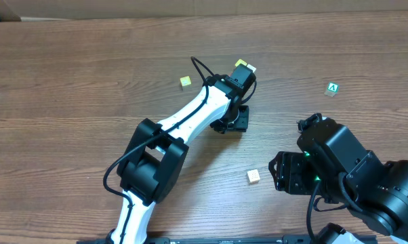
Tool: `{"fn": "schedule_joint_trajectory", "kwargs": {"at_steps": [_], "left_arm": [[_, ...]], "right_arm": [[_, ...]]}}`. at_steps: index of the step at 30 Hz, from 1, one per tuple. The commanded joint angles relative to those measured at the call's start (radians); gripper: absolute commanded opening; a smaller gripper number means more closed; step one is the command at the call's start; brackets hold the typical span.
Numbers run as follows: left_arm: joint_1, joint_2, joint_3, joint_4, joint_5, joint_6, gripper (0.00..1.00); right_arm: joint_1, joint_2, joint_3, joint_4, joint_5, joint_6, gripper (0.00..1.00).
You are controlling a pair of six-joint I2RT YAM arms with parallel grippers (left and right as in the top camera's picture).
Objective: Flip 4 blocks
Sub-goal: 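Lower the left gripper and grasp the cream E block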
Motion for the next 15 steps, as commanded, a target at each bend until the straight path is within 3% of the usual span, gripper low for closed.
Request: {"fn": "schedule_joint_trajectory", "kwargs": {"at_steps": [1, 5, 15], "left_arm": [[0.006, 0.018, 0.024, -0.001, -0.038, -0.045, 0.41], [0.006, 0.018, 0.024, 0.000, -0.038, -0.052, 0.34], [0.007, 0.019, 0.024, -0.019, -0.091, -0.082, 0.30]], "right_arm": [[-0.006, -0.004, 0.021, -0.001, -0.013, -0.002, 0.68], [-0.006, -0.004, 0.021, -0.001, -0.016, -0.002, 0.68], [-0.006, -0.004, 0.021, -0.001, -0.024, -0.002, 0.67]]}}
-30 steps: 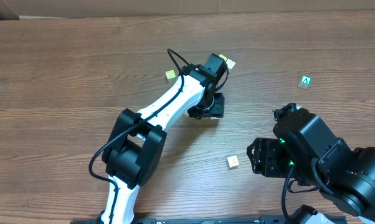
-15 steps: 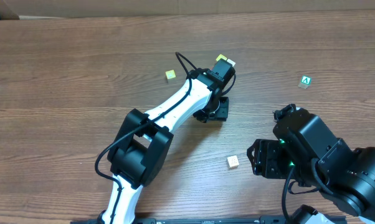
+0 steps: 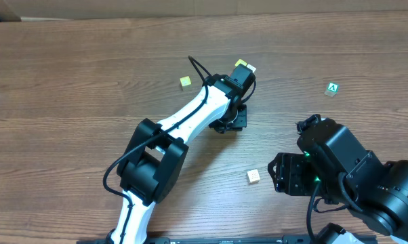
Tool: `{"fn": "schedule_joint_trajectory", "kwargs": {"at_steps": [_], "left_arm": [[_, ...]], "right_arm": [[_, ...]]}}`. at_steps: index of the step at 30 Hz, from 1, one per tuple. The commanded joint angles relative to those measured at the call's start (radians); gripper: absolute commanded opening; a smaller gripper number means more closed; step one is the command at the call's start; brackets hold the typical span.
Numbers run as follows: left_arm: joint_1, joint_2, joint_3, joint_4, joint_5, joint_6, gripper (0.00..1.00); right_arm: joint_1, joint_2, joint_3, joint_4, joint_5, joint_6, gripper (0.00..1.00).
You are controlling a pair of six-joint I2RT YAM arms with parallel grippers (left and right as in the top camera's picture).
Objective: Flip 4 blocks
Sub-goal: 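Lower the left gripper and grasp the cream E block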
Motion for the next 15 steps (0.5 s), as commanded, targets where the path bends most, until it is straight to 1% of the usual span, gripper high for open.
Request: {"fn": "schedule_joint_trajectory", "kwargs": {"at_steps": [1, 4, 5, 7, 10, 12, 14, 15], "left_arm": [[0.007, 0.018, 0.024, -0.004, -0.037, -0.024, 0.29], [0.007, 0.018, 0.024, 0.000, -0.047, -0.031, 0.27], [0.007, 0.018, 0.024, 0.002, -0.055, -0.030, 0.28], [0.007, 0.018, 0.024, 0.010, -0.068, -0.018, 0.34], [0.007, 0.018, 0.024, 0.016, -0.078, -0.006, 0.35], [0.007, 0.018, 0.024, 0.020, -0.079, 0.007, 0.38], [0.007, 0.018, 0.024, 0.024, -0.082, 0.013, 0.35], [0.007, 0.018, 0.024, 0.026, -0.082, 0.015, 0.31]], "right_arm": [[-0.006, -0.004, 0.021, 0.002, -0.002, -0.002, 0.68], [-0.006, -0.004, 0.021, 0.002, -0.002, -0.002, 0.67], [-0.006, -0.004, 0.021, 0.002, -0.006, -0.002, 0.67], [-0.006, -0.004, 0.021, 0.002, -0.012, -0.002, 0.67], [-0.006, -0.004, 0.021, 0.002, -0.013, -0.002, 0.67], [-0.006, -0.004, 0.021, 0.002, -0.013, -0.002, 0.67], [-0.006, -0.004, 0.021, 0.002, -0.013, -0.002, 0.67], [-0.006, -0.004, 0.021, 0.002, -0.013, -0.002, 0.67]]}}
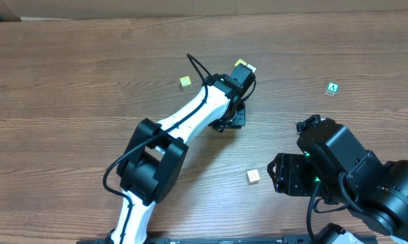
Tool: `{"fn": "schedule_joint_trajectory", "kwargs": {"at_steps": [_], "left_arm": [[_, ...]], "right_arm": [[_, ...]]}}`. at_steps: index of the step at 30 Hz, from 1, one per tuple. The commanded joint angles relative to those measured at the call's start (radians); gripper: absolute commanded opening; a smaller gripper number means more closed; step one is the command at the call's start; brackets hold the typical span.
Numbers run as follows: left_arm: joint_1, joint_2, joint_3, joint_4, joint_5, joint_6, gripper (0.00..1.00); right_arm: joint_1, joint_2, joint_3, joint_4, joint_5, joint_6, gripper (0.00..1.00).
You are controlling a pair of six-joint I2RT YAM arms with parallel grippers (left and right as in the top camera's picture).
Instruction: Flip 4 blocks
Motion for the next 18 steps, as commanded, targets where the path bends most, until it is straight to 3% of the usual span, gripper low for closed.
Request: {"fn": "schedule_joint_trajectory", "kwargs": {"at_steps": [1, 4, 11, 18], "left_arm": [[0.006, 0.019, 0.024, 0.008, -0.026, 0.025, 0.25], [0.006, 0.019, 0.024, 0.012, -0.028, 0.025, 0.13], [0.007, 0.017, 0.027, -0.001, -0.027, 0.040, 0.04], [0.051, -0.018, 0.151, -0.194, -0.028, 0.055, 0.04]], "right_arm": [[-0.006, -0.004, 0.021, 0.003, -0.006, -0.002, 0.67], [-0.006, -0.004, 0.021, 0.003, -0.006, -0.002, 0.67], [-0.006, -0.004, 0.021, 0.003, -0.006, -0.002, 0.67], [-0.006, -0.004, 0.021, 0.005, -0.003, -0.002, 0.67]]}}
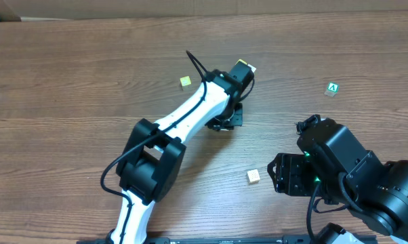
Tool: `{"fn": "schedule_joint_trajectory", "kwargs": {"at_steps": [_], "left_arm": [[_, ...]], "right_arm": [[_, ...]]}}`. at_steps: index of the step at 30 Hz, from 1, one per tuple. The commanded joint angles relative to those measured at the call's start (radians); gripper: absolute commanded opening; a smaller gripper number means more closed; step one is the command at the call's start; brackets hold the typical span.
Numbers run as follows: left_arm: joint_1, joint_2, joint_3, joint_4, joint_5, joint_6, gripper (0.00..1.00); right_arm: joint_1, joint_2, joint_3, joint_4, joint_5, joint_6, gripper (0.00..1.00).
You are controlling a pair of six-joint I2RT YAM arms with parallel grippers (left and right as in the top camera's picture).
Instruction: Flip 4 blocks
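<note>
Only the overhead view is given. Four small blocks lie on the wooden table: a yellow-green block [185, 81] at upper middle, a yellow block [245, 65] right at the far end of my left wrist, a green block with a white letter [333, 88] at the right, and a tan block [253, 176] lower down. My white left arm reaches up the middle. Its black gripper [229, 119] hangs below the wrist, fingers hidden from above. My black right gripper [282, 173] sits just right of the tan block, its jaws not discernible.
The right arm's bulky black body [353, 176] fills the lower right corner. The left arm's elbow [150, 163] and a looping cable [194, 64] stand over the table's middle. The table's far edge [204, 15] runs along the top.
The left wrist and its black gripper have shifted slightly left and up. All blocks and the right arm are where they were.
At each earlier moment the left arm reached toward the yellow block, its gripper a little farther left and up each time. The right arm stayed beside the tan block. No block has visibly moved or turned.
</note>
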Motion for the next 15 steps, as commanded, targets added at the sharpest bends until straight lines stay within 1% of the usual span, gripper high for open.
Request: {"fn": "schedule_joint_trajectory", "kwargs": {"at_steps": [1, 8, 12, 15], "left_arm": [[0.045, -0.031, 0.100, -0.068, -0.019, 0.030, 0.04], [0.090, -0.177, 0.108, -0.208, -0.028, 0.037, 0.04], [0.093, -0.291, 0.090, -0.302, -0.081, 0.032, 0.04], [0.082, -0.373, 0.040, -0.311, -0.085, 0.024, 0.04]], "right_arm": [[-0.006, -0.004, 0.021, 0.007, -0.001, -0.003, 0.67], [-0.006, -0.004, 0.021, 0.013, -0.001, -0.003, 0.67], [-0.006, -0.004, 0.021, 0.015, 0.000, -0.003, 0.67], [-0.006, -0.004, 0.021, 0.014, 0.007, -0.003, 0.67]]}}
